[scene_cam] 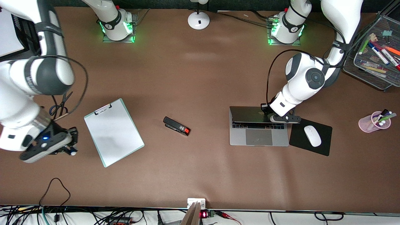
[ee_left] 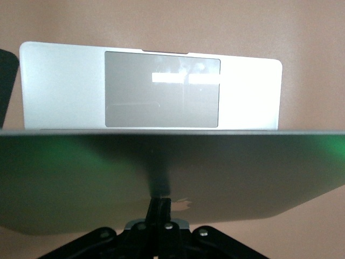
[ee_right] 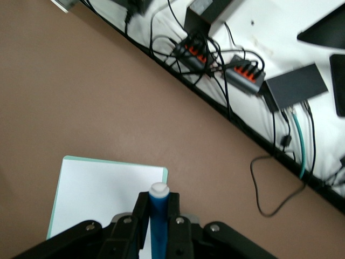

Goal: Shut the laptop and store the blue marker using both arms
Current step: 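Lift the marker with the right gripper while the left gripper lowers the lid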

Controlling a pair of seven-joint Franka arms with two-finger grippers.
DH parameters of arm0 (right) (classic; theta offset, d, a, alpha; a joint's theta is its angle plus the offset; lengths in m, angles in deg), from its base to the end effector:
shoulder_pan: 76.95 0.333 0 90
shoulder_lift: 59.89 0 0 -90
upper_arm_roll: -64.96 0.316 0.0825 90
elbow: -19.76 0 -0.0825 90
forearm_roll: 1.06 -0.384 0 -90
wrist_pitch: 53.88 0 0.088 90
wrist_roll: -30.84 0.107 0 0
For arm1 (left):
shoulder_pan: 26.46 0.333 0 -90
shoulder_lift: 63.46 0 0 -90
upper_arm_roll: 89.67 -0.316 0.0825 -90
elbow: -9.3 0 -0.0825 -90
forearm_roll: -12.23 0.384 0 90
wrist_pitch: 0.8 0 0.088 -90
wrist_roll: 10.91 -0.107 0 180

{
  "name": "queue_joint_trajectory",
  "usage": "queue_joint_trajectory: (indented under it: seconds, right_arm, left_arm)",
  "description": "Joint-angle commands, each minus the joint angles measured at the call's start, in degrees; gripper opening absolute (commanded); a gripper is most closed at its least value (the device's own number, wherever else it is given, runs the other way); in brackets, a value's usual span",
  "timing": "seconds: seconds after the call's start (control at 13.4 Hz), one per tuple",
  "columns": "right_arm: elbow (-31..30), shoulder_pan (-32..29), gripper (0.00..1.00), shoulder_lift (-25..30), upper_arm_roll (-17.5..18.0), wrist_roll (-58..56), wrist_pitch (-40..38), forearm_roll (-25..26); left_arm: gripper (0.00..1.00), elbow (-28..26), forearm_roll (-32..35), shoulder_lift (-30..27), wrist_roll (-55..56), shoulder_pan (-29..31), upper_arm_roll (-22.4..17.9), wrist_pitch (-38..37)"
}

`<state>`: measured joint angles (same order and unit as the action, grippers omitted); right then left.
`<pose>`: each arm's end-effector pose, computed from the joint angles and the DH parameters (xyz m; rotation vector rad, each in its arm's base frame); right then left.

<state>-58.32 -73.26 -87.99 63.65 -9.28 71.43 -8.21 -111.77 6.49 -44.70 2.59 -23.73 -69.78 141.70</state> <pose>0.7307 0.0384 0.4732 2.9010 1.0446 0.5435 0.5597 -0.1687 0.2736 2.9583 0.0510 0.0211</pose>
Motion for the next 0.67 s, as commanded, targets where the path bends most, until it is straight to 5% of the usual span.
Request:
queue_joint_trajectory:
  seconds: [0.0,0.22,0.6]
  right_arm:
    - [-0.06,-3.33,0.0,0.94,0.52,-11.26,0.29,-7.59]
    - [-0.24,-6.06,0.01,2.17,0.95,-22.51,-2.69,-10.41]
    - [-0.06,-11.5,0.01,2.17,1.04,-42.81,-8.58,-29.13]
  left_arm:
    - [0.02,1.63,1.0,1.54,-0.76,0.17,0.15,0.84]
    - [0.02,1.54,1.0,1.71,-0.76,0.17,0.15,1.11]
    - [0.02,1.54,1.0,2.68,-0.76,-0.09,0.15,2.25]
